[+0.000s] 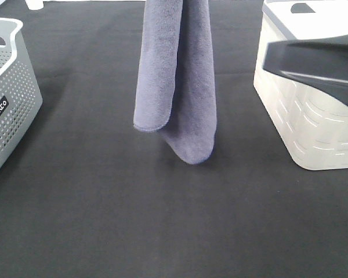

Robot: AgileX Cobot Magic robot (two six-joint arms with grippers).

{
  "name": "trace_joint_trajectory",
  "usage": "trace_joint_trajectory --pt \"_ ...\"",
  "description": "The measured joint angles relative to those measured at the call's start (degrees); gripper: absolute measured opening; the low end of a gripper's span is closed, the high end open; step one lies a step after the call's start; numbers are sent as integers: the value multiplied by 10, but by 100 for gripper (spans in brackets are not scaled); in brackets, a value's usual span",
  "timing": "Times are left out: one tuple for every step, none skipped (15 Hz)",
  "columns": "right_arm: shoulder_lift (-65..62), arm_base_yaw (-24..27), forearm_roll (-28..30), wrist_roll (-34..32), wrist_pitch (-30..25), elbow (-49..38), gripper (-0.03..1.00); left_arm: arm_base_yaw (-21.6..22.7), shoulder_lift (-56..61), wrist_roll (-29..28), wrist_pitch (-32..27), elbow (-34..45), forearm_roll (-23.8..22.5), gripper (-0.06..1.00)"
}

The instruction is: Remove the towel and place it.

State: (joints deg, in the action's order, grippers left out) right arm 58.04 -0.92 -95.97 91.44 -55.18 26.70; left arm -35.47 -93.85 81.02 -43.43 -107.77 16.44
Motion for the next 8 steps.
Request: trace_joint_trajectory --pt "40 0 -21 40 -15 0 57 -1 -3 1 2 0 0 0" --pt "73 0 -27 70 -22 2 57 -1 -6 2 6 0 0 0" --pt "102 0 -28 87 -33 7 57 -1 -7 2 7 0 0 0" --pt "123 0 -32 96 -47 16 57 -2 -9 2 10 0 0 0" --pt "139 0 -33 103 -52 24 58 -2 -11 6 12 0 0 0" --pt "149 0 -35 105 -51 30 60 -2 -14 9 13 0 0 0" --pt "154 -3 -37 106 -47 33 63 -2 -17 10 13 0 0 0" --pt "154 -21 -38 106 -26 34 64 -2 -19 11 13 0 0 0"
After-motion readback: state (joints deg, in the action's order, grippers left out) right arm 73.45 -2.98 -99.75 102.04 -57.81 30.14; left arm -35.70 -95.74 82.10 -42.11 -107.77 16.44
